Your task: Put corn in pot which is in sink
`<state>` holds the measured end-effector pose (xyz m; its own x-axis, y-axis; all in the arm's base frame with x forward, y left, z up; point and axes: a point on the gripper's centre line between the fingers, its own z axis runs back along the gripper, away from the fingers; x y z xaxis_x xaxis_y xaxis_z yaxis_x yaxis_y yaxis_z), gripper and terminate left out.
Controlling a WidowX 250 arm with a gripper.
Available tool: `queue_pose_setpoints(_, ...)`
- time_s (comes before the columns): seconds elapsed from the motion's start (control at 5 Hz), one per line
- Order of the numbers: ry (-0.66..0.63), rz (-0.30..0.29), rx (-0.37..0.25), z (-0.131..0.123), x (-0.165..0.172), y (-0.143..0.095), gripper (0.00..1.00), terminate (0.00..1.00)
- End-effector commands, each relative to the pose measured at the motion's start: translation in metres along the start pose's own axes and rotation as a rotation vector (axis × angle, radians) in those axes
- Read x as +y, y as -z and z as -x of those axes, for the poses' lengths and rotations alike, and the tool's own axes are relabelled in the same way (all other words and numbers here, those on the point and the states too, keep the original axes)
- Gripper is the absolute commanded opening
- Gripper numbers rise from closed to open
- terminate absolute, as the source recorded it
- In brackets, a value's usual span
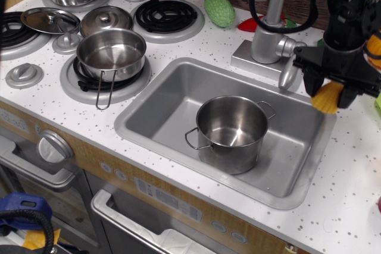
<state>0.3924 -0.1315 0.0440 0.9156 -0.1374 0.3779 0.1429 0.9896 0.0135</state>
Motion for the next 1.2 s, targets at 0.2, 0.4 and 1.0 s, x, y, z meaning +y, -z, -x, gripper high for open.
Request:
queue_pose_setpoints(0.2,-0.022,0.03,-0.054,0.01,0.05,-0.035,0.0,0.0)
queue_pose_setpoints(0.4,-0.044,0.053,-0.049,0.026,0.074,-0.034,0.0,0.0)
queue_pose_setpoints(1.0,-0.103,0.069,-0.056,0.068,0.113,-0.017,1.0,0.0)
